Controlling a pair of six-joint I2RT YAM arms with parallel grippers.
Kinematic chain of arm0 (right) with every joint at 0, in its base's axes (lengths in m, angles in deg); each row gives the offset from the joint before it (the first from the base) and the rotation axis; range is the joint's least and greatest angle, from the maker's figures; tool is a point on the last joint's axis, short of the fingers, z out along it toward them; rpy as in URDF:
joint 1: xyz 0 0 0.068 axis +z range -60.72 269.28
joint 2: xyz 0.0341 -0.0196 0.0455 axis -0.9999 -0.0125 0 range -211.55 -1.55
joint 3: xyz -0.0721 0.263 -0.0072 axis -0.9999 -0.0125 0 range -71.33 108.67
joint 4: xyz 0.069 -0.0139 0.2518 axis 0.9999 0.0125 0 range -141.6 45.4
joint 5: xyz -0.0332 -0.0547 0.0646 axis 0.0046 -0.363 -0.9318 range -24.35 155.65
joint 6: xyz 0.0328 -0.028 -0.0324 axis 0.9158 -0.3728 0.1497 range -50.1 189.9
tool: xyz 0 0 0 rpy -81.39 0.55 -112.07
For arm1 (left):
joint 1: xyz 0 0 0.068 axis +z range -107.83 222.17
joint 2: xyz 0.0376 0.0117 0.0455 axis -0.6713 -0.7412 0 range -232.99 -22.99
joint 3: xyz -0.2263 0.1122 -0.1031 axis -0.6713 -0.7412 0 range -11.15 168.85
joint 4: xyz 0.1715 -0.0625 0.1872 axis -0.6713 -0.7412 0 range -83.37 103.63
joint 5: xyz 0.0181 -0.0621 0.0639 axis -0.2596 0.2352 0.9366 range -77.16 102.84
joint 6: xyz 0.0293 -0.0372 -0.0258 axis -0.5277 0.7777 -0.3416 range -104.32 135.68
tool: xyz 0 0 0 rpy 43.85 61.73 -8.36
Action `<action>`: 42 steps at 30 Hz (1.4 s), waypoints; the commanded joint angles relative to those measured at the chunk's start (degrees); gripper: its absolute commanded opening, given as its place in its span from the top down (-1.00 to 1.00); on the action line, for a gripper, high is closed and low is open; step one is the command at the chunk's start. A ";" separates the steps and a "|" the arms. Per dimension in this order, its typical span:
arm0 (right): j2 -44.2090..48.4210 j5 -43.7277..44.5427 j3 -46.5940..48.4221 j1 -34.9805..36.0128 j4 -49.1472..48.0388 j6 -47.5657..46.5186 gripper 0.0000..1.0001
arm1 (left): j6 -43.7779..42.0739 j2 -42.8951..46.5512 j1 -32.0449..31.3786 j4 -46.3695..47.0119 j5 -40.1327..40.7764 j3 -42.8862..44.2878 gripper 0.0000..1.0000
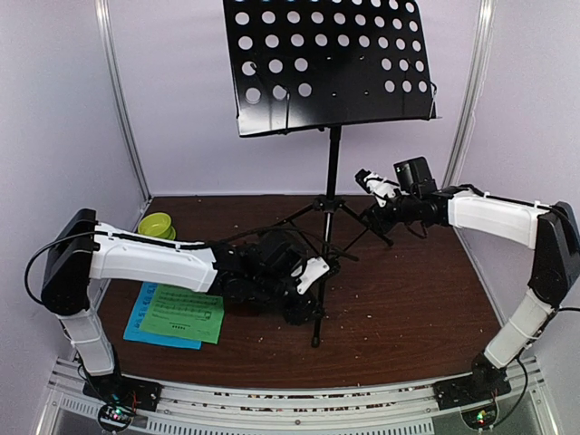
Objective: Set up the instrument practice props
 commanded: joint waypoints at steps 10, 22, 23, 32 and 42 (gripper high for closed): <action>2.03 -4.12 -2.86 -0.38 -5.44 -0.68 -0.15 | 5.00 2.96 1.25 -0.34 9.39 0.82 -0.38; -2.49 -8.98 1.27 -0.38 -3.50 -1.03 -0.16 | 8.95 -3.48 1.25 -0.61 13.32 10.32 -0.41; -3.01 -8.93 1.50 -0.38 -3.46 -1.02 -0.15 | 8.94 -4.29 1.25 -1.06 13.64 11.31 -0.41; -4.14 -9.00 2.74 0.12 -2.93 -1.16 -0.02 | 9.61 -5.57 1.33 -7.88 18.27 14.00 -0.28; -2.28 -8.18 -0.43 1.24 -2.86 -1.06 0.48 | 9.70 -0.16 2.92 -10.60 19.32 6.70 -0.02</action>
